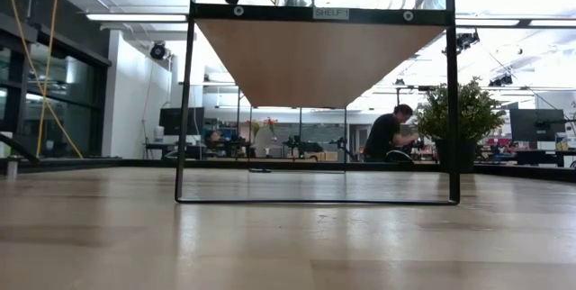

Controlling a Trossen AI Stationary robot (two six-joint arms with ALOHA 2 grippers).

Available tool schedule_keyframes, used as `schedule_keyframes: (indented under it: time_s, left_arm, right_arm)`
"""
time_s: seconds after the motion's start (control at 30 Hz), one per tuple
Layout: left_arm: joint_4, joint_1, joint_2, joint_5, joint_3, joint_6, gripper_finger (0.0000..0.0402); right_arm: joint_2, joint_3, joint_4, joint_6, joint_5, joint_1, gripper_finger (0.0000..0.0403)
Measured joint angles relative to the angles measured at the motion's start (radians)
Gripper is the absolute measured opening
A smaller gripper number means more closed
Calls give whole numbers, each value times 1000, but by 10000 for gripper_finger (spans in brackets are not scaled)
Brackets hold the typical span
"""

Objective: Pick and place flowers into a vace then onto a shelf
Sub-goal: Put the transparent vase with the flowers on the shelf

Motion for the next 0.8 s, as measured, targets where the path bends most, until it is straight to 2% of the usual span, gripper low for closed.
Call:
schedule_keyframes:
  time_s: [0.23,0.4,0.5,0.8]
  left_arm:
    - [1,0,0,0,0,-4,207]
    - [-1,0,0,-7,-1,-8,269]
    - [-1,0,0,-15,-1,-8,294]
    - [-1,-2,0,-24,-1,-8,308]
  right_arm:
    - [0,0,0,-1,0,0,381]
    - [0,0,0,-1,0,0,381]
    - [0,0,0,-1,0,0,381]
    - [0,0,0,15,0,0,381]
